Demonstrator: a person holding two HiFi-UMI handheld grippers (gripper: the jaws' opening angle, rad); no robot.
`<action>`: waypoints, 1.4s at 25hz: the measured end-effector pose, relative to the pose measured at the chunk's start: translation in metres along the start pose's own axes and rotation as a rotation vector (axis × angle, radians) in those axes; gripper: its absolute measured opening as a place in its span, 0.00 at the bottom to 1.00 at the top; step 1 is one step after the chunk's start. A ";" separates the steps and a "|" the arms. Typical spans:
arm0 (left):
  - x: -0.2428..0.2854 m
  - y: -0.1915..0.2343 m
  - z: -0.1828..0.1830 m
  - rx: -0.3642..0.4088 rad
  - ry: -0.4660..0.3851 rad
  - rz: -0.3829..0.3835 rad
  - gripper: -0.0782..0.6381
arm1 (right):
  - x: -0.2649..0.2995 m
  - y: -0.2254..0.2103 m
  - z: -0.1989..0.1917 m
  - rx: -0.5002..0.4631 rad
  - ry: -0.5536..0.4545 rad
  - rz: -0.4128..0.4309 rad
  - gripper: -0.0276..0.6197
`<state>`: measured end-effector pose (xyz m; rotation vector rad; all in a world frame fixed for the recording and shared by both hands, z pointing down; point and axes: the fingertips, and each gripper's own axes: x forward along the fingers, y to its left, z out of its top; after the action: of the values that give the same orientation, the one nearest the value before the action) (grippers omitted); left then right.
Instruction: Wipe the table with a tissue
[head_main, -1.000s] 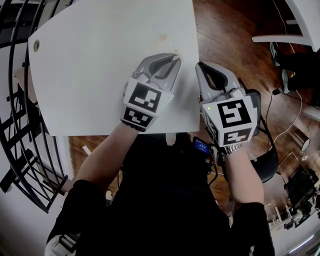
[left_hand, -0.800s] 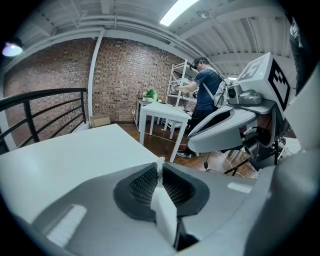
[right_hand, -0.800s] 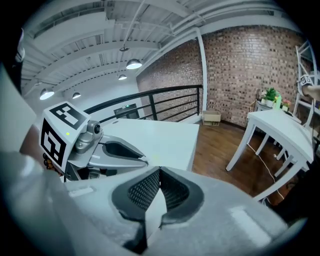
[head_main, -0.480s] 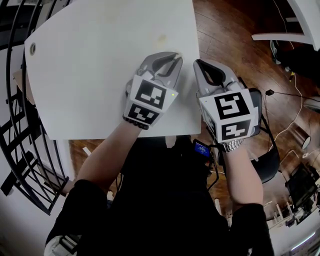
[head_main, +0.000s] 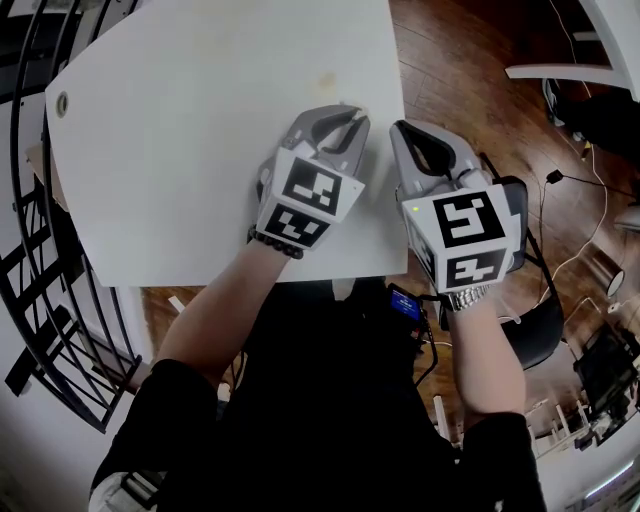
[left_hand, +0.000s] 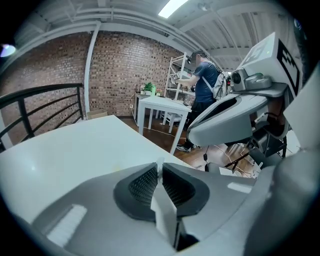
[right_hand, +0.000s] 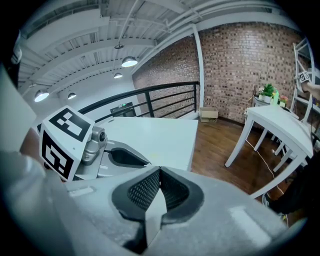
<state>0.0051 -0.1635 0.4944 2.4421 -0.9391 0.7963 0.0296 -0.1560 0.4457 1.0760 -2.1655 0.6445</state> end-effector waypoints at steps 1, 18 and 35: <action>0.001 0.000 -0.001 0.004 0.004 0.000 0.17 | 0.000 0.000 -0.001 0.001 0.000 -0.002 0.03; 0.017 0.012 -0.005 0.069 0.037 0.003 0.16 | 0.020 -0.003 0.006 0.017 -0.002 -0.002 0.03; 0.019 0.034 -0.004 0.067 0.089 0.053 0.16 | 0.033 -0.003 0.014 0.022 -0.007 0.011 0.03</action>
<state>-0.0084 -0.1934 0.5151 2.4249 -0.9614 0.9616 0.0119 -0.1835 0.4607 1.0798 -2.1765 0.6719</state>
